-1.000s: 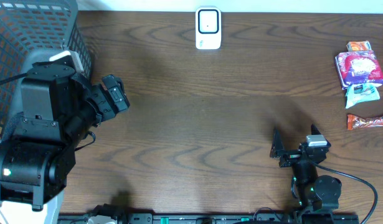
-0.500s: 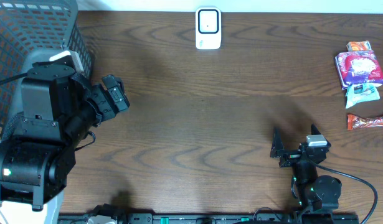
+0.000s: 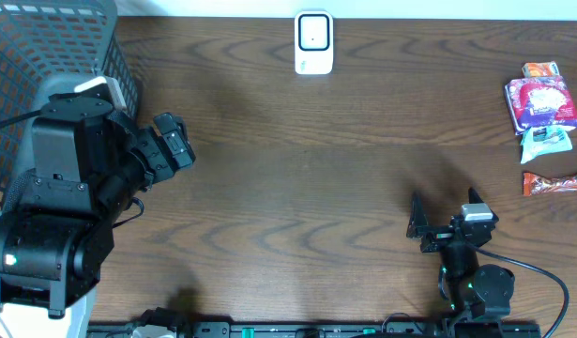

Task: Scan the item barcode

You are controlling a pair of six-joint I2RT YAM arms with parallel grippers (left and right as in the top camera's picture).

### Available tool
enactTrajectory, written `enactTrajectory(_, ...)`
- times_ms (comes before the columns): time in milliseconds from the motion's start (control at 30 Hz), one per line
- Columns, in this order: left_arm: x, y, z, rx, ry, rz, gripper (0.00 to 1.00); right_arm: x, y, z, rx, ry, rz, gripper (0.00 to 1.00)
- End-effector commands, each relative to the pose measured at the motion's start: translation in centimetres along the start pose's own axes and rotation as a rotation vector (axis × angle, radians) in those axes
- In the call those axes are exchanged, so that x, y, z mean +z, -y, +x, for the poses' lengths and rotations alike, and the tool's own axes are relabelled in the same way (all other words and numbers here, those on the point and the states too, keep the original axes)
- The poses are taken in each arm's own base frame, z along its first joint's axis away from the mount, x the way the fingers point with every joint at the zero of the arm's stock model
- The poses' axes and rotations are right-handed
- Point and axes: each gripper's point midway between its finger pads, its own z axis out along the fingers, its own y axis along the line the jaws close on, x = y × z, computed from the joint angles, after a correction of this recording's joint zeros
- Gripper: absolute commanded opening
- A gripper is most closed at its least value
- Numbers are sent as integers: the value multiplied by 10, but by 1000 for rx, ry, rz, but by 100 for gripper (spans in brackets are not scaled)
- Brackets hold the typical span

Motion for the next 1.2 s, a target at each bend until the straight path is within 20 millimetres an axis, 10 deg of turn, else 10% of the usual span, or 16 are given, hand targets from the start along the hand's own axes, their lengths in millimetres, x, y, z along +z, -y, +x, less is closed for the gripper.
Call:
enactTrajectory(0,-1,-1,-1,7,4,-6,98,0,0,0,-12,4,4,99)
enactTrajectory(433,-3,-28,48,22,-131,-81,98,0,0,0,-12,4,4,99)
enactTrajectory(800,9,-17,82,296,147,191,98,0,0,0,-12,4,4,99)
enactTrajectory(1167,41,-50,141,350,271,208,98,0,0,0,-12,4,4,99)
